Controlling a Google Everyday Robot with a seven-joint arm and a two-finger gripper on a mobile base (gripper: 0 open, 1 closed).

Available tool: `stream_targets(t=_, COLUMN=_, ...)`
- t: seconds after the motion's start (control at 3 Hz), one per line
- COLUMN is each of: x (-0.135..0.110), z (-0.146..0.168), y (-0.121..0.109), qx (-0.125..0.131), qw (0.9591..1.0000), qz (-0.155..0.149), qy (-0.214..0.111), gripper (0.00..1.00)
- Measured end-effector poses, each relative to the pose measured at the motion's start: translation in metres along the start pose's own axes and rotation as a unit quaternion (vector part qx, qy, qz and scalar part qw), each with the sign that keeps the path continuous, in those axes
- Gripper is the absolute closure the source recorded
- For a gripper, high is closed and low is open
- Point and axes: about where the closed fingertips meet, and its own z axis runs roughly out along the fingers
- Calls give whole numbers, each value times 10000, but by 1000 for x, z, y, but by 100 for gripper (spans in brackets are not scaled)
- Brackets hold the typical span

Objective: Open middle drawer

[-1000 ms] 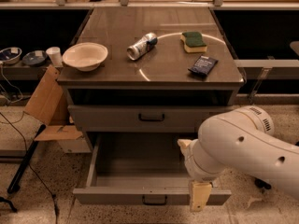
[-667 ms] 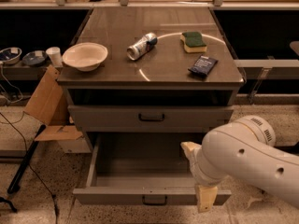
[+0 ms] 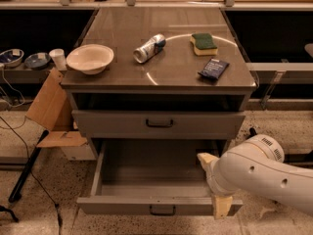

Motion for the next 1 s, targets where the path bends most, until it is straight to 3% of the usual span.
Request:
stream_targets(t=0.33, x=29, z=45, y=2, qx=-14, qw=9999, qz=161, qy=28, gripper=0)
stream_targets(t=1.0, x=58, z=94, y=13, qx=-50, qw=9987, qz=495, qy=-89, gripper=0)
